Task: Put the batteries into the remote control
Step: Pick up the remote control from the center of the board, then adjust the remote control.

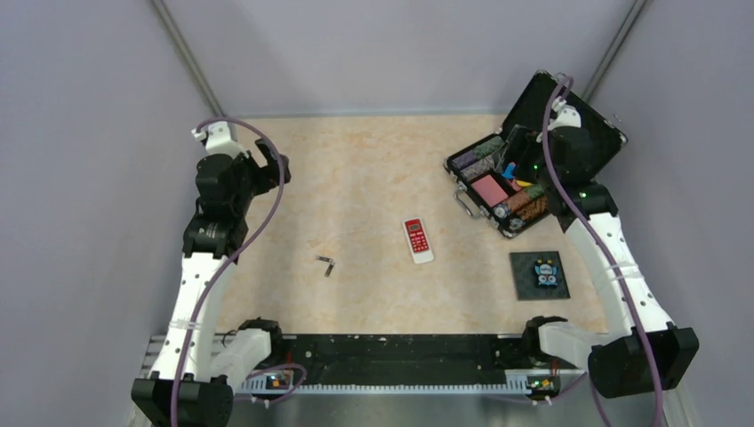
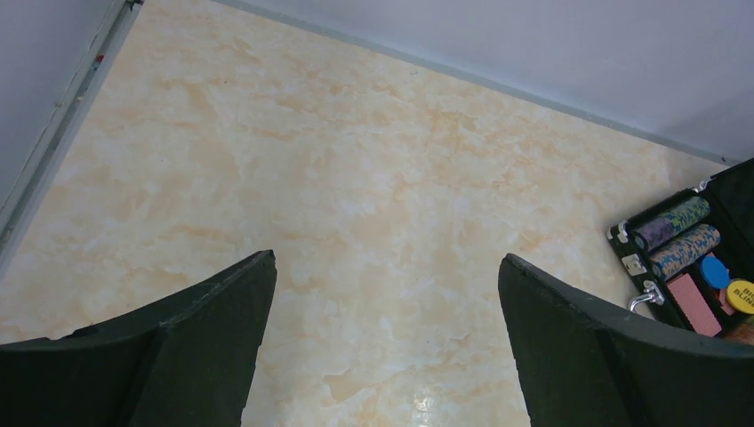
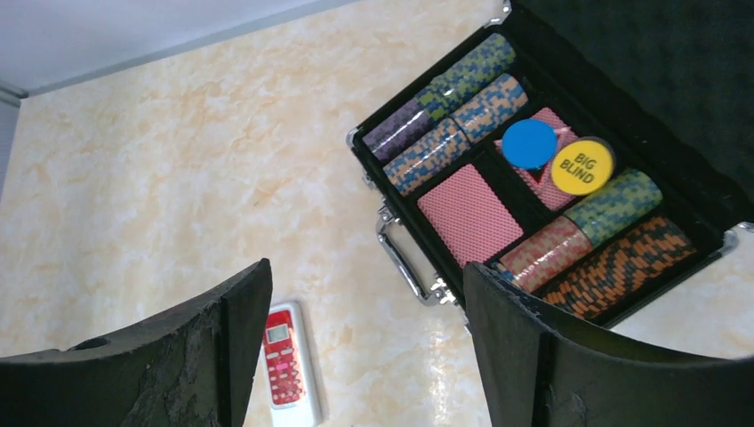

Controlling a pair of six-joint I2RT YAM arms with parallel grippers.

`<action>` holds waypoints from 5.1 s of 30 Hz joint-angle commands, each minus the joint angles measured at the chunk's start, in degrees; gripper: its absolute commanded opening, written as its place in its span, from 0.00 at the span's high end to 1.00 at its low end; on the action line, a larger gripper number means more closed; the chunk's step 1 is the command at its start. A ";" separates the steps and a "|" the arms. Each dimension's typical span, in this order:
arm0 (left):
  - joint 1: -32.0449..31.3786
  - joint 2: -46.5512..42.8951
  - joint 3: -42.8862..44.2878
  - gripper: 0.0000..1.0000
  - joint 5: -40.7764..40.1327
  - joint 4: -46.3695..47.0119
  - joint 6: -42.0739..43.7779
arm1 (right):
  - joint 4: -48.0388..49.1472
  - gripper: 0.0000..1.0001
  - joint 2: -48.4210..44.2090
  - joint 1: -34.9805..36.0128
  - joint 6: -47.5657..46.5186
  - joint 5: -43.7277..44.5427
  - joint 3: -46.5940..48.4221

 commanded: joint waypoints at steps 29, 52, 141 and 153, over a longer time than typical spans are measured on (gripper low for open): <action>0.09 -5.97 -16.85 0.03 18.91 6.75 -11.50 | -3.98 0.08 36.12 45.57 11.25 28.93 3.26; 0.06 -6.96 -18.55 0.04 18.97 4.76 -11.61 | 1.46 0.58 34.81 40.48 14.06 13.68 -6.40; -5.47 -7.23 -0.42 1.00 20.78 -5.40 -49.97 | 13.50 0.11 18.50 56.13 5.64 5.48 18.95; -5.47 -7.84 -1.96 1.00 21.38 -7.72 -54.67 | 15.55 0.43 23.02 57.55 3.40 11.66 19.30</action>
